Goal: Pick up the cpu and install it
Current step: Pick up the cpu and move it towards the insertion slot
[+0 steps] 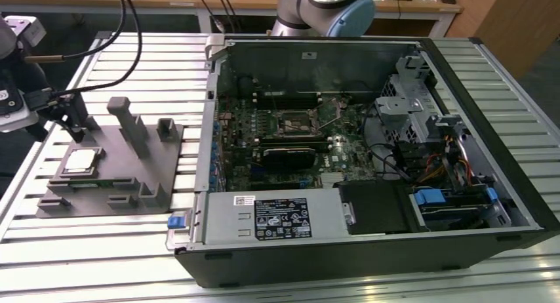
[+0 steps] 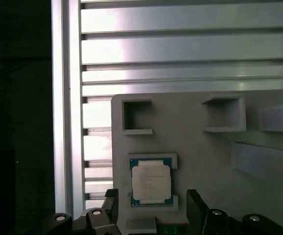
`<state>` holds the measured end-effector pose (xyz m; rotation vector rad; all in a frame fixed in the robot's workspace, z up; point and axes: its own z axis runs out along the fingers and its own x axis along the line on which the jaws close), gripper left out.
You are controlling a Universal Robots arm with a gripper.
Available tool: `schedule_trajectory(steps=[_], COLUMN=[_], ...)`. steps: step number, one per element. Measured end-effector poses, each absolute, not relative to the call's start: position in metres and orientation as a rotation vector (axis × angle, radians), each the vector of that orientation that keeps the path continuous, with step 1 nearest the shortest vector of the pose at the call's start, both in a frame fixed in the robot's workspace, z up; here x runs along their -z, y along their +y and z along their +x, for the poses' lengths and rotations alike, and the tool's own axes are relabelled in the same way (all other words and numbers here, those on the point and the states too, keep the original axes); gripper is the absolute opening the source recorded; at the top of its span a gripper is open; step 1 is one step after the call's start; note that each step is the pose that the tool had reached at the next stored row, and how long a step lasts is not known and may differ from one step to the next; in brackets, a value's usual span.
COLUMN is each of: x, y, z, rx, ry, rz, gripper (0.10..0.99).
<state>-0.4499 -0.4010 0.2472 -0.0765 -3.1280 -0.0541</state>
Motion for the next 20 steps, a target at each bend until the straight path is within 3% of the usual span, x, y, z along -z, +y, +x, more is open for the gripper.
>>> schedule_trajectory(steps=[20], x=[-0.216], y=[-0.402], z=[-0.449], rx=[0.049], ry=[-3.13], rz=[-0.06], gripper=[0.663])
